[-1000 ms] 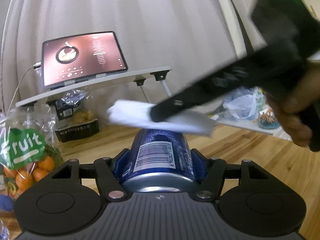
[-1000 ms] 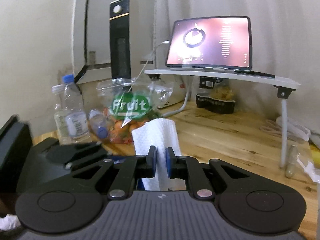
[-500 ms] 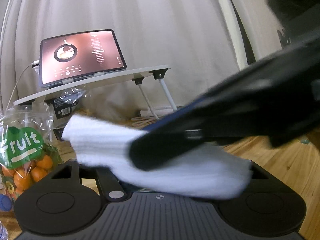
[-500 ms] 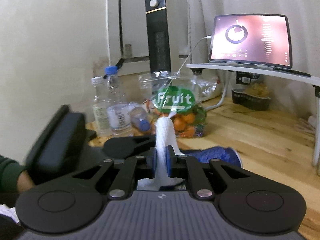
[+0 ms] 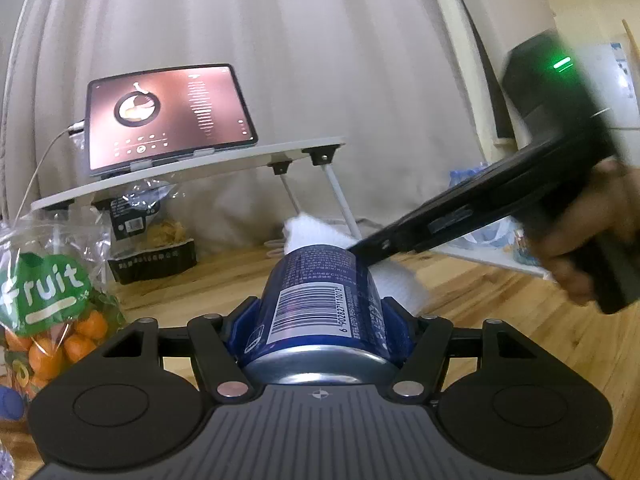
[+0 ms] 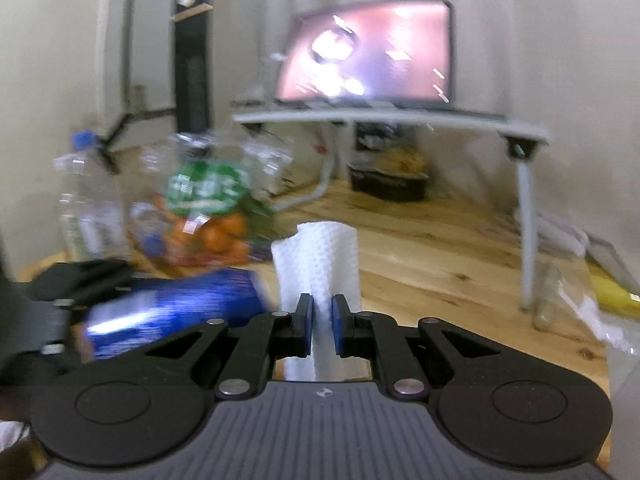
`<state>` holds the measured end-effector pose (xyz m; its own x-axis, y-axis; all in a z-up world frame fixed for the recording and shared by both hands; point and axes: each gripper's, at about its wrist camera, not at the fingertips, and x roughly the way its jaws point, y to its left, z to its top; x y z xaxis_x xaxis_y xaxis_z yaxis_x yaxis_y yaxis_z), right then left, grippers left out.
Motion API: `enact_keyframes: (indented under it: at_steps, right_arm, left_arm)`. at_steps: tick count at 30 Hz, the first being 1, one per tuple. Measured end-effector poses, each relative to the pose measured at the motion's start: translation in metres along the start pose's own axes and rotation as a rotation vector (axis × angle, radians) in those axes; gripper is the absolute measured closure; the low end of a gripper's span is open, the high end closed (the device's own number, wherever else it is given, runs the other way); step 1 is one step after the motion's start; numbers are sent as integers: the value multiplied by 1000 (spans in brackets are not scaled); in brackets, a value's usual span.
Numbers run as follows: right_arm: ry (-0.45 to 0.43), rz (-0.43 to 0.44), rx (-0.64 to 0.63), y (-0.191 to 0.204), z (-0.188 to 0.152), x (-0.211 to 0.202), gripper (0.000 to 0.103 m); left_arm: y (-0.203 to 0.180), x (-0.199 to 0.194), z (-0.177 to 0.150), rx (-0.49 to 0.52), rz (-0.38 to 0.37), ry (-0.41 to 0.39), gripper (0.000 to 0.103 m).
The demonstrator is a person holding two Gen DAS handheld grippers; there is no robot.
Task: Clean container
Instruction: 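Lower the tissue onto the table and open the right gripper, then grasp the can with the right gripper and rotate it within the left gripper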
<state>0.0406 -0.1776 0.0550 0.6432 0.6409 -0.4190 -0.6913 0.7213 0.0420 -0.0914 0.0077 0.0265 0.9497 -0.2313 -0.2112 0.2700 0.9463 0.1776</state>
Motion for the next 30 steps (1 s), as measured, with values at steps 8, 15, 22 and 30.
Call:
enact_keyframes:
  at_steps: [8,15,22,30]
  right_arm:
    - [148,-175,138,-67,-14,54,89]
    - [153,-238,267,-92,-25,50,51]
    - [16,-39,450,-70,-13,-6,34]
    - [-14,355,894,-33,-57,-16,25]
  left_arm:
    - [1,0,1,-5,12,1,36]
    - [3,1,1,-17,-1,7,36]
    - [-3,-1,1,12,38,2,36]
    - [-23,-7,0,158,93,-50,36]
